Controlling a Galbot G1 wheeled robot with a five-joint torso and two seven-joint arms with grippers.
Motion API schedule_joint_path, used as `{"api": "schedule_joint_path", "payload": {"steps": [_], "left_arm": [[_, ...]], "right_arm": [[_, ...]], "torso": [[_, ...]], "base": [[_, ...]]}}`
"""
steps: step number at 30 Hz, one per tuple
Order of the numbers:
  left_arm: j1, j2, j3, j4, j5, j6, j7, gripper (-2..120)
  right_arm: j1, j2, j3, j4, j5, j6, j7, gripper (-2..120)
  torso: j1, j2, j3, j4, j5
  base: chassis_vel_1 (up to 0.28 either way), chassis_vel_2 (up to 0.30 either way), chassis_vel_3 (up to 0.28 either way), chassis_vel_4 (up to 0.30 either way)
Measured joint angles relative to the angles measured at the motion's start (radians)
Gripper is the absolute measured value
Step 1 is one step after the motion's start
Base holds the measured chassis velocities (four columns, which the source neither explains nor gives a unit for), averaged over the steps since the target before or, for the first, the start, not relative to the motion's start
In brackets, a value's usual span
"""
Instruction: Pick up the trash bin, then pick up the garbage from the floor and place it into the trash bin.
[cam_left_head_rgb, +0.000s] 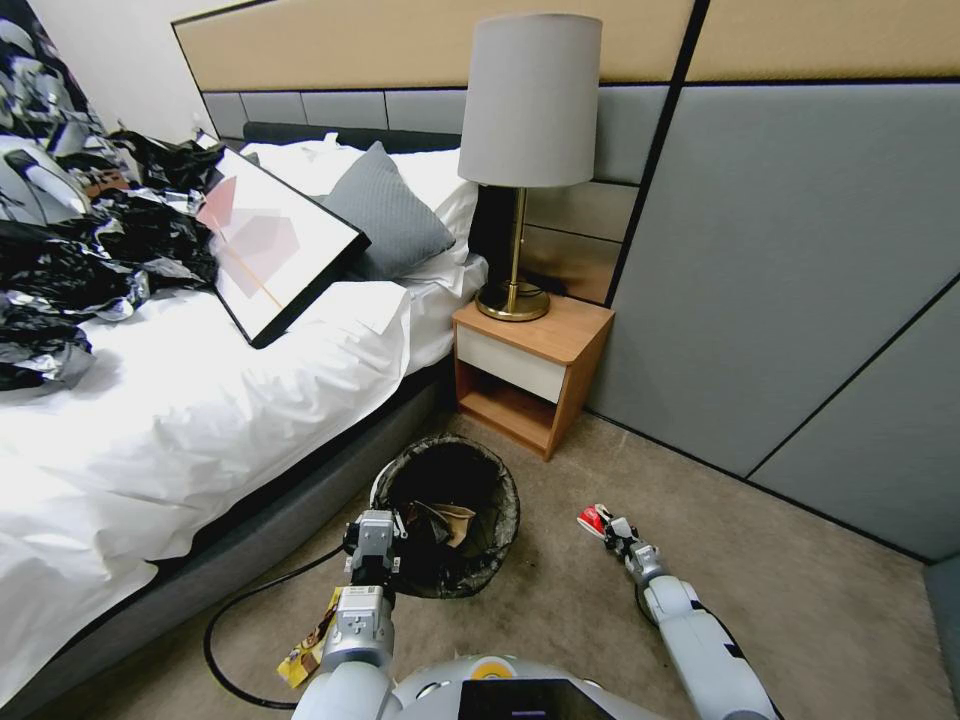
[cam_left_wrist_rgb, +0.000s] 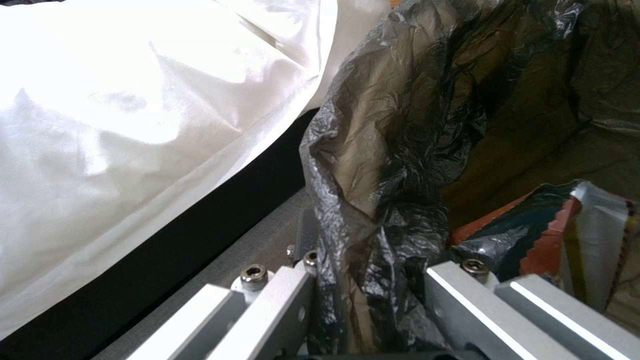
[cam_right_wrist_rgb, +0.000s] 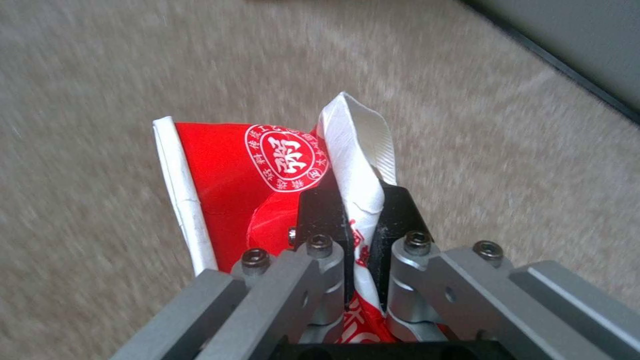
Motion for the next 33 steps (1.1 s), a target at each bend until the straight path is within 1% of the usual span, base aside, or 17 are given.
{"api": "schedule_joint_path", "payload": {"steps": [3,6,7,10,11,13,14,15,17,18,19,21,22,25,26,29,33], "left_arm": [[-0.001,0.001,0.001,0.0,0.0,0.0,0.0,0],[-0.001,0.001,0.0,0.0,0.0,0.0,0.0,0],[-0.001,0.001,0.0,0.0,0.0,0.0,0.0,0],[-0.002,0.0,0.0,0.003,0.0,0.0,0.001,0],[-0.002,0.0,0.0,0.003,0.0,0.0,0.001,0],[-0.002,0.0,0.0,0.007,0.0,0.0,0.001,0],[-0.002,0.0,0.0,0.008,-0.001,0.0,0.001,0],[-0.002,0.0,0.0,0.008,-0.001,0.0,0.001,0],[-0.001,0.0,0.001,0.011,-0.004,0.0,0.001,0],[-0.001,0.0,0.001,0.012,-0.005,0.0,0.001,0],[-0.001,0.0,0.001,0.012,-0.005,0.0,0.001,0],[-0.002,-0.001,0.008,0.017,-0.006,0.001,0.001,0],[-0.002,-0.001,0.008,0.017,-0.006,0.001,0.001,0],[-0.003,0.0,0.015,0.025,-0.008,0.003,0.002,0],[-0.003,0.0,0.015,0.025,-0.008,0.003,0.002,0],[-0.005,0.001,0.019,0.028,-0.016,0.006,0.003,0],[-0.006,0.001,0.021,0.028,-0.017,0.006,0.003,0]], "right_arm": [[-0.014,0.001,0.0,0.033,0.011,0.0,0.004,1],[-0.054,0.004,0.004,0.148,0.048,0.006,0.013,1],[-0.054,0.004,0.004,0.148,0.048,0.006,0.013,1],[-0.096,0.015,0.02,0.289,0.059,0.048,0.02,1],[-0.096,0.015,0.02,0.289,0.059,0.048,0.02,1],[-0.135,0.02,0.023,0.403,0.068,0.075,0.033,1],[-0.145,0.022,0.023,0.437,0.077,0.091,0.034,1],[-0.145,0.022,0.023,0.437,0.077,0.091,0.034,1],[-0.179,0.025,0.017,0.56,0.115,0.16,0.012,1],[-0.189,0.025,0.014,0.599,0.126,0.174,0.0,1],[-0.189,0.025,0.014,0.599,0.126,0.174,0.0,1],[-0.228,0.019,-0.006,0.768,0.177,0.211,-0.069,1],[-0.228,0.019,-0.006,0.768,0.177,0.211,-0.069,1],[-0.269,0.011,-0.043,0.929,0.238,0.221,-0.13,1],[-0.269,0.011,-0.043,0.929,0.238,0.221,-0.13,1],[-0.301,-0.005,-0.102,1.061,0.249,0.202,-0.132,1],[-0.318,-0.017,-0.145,1.107,0.228,0.189,-0.114,1]], "torso": [[0.0,0.0,0.0,0.0001,0.0],[0.0,0.0,0.0,-0.0001,-0.0002],[0.0,0.0,0.0,-0.0001,-0.0002],[0.0,0.0,0.0,0.0001,-0.0003],[0.0,0.0,0.0,0.0001,-0.0003],[0.0,0.0,0.0,-0.0001,-0.0003],[0.0,0.0,0.0,-0.0003,-0.0003],[0.0,0.0,0.0,-0.0003,-0.0003],[0.0,0.0,0.0,0.0,-0.0002],[0.0,0.0,0.0,-0.0001,-0.0002],[0.0,0.0,0.0,-0.0001,-0.0002],[0.0,0.0,0.0,0.0001,-0.0004],[0.0,0.0,0.0,0.0001,-0.0004],[0.0,0.0,0.0,0.0,-0.0003],[0.0,0.0,0.0,0.0,-0.0003],[0.0,0.0,0.0,0.0,-0.0003],[0.0,0.0,0.0,0.0,-0.0003]], "base": [[0.0,0.0,0.0,0.0],[0.0,0.0,0.0,0.0],[0.0,0.0,0.0,0.0],[0.0,0.0,0.0,0.0],[0.0,0.0,0.0,0.0],[0.0,0.0,0.0,0.0],[0.0,0.0,0.0,0.0],[0.0,0.0,0.0,0.0],[0.0,0.0,0.0,0.0],[0.0,0.0,0.0,0.0],[0.0,0.0,0.0,0.0],[0.0,0.0,0.0,0.0],[0.0,0.0,0.0,0.0],[0.0,0.0,0.0,0.0],[0.0,0.0,0.0,0.0],[0.0,0.0,0.0,0.0],[0.0,0.0,0.0,0.0]]}}
